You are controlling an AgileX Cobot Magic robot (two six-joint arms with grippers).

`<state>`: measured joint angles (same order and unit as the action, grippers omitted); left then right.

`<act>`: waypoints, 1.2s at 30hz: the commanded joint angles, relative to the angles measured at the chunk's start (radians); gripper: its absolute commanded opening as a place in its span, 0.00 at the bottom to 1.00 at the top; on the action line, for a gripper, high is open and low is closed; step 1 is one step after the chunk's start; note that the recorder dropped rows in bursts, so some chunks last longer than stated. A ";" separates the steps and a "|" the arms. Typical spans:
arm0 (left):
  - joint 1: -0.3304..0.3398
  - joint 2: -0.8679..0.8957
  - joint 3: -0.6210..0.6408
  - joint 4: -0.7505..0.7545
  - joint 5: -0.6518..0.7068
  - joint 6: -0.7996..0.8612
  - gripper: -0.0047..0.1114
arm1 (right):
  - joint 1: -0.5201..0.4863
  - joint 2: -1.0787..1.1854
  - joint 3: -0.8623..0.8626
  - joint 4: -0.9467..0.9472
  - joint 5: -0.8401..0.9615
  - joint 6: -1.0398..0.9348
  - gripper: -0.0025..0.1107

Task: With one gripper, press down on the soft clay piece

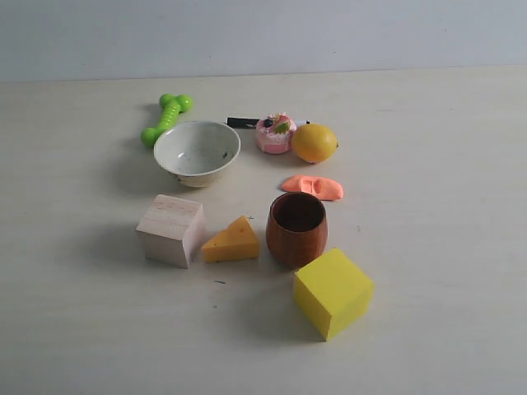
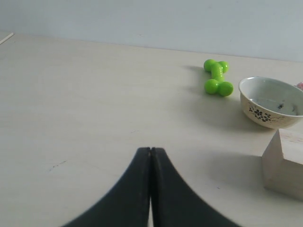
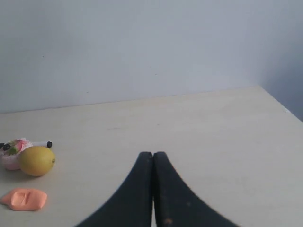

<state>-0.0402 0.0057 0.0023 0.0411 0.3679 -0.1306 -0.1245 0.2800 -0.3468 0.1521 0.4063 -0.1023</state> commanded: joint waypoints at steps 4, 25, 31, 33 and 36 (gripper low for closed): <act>-0.008 -0.006 -0.002 -0.004 -0.008 -0.002 0.04 | -0.006 -0.038 0.127 0.031 -0.151 0.024 0.02; -0.008 -0.006 -0.002 -0.004 -0.008 -0.002 0.04 | -0.006 -0.268 0.347 -0.106 -0.145 0.024 0.02; -0.008 -0.006 -0.002 -0.004 -0.008 -0.002 0.04 | -0.006 -0.268 0.347 -0.106 -0.120 0.024 0.02; -0.008 -0.006 -0.002 -0.004 -0.008 -0.002 0.04 | -0.006 -0.268 0.347 -0.106 -0.111 0.024 0.02; -0.008 -0.006 -0.002 -0.004 -0.008 -0.002 0.04 | -0.006 -0.268 0.347 -0.106 -0.096 0.034 0.02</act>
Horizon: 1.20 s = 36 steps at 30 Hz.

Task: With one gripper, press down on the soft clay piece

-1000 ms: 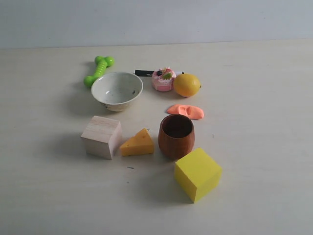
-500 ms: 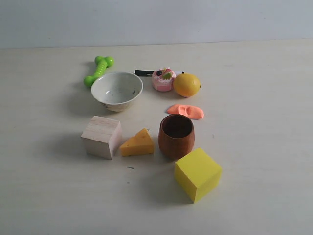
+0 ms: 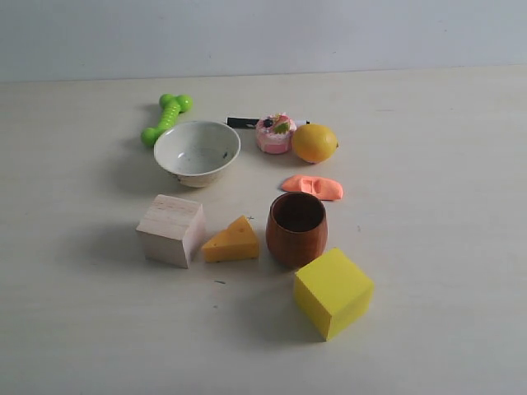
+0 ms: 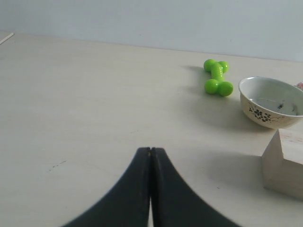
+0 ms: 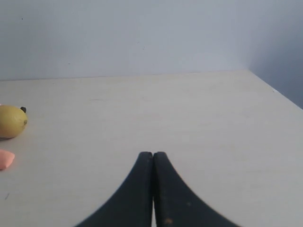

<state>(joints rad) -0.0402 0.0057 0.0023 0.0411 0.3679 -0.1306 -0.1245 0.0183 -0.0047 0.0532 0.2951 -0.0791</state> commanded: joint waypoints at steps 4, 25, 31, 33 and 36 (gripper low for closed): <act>-0.008 -0.006 -0.002 -0.004 -0.008 -0.002 0.04 | -0.006 -0.006 0.005 -0.007 0.015 0.037 0.02; -0.008 -0.006 -0.002 -0.004 -0.008 -0.002 0.04 | -0.006 -0.006 0.005 -0.006 0.015 0.037 0.02; -0.008 -0.006 -0.002 -0.004 -0.008 -0.002 0.04 | -0.006 -0.006 0.005 -0.006 0.015 0.037 0.02; -0.008 -0.006 -0.002 -0.004 -0.008 -0.002 0.04 | -0.006 -0.006 0.005 -0.006 0.015 0.037 0.02; -0.008 -0.006 -0.002 -0.004 -0.008 -0.002 0.04 | -0.006 -0.006 0.005 -0.006 0.015 0.037 0.02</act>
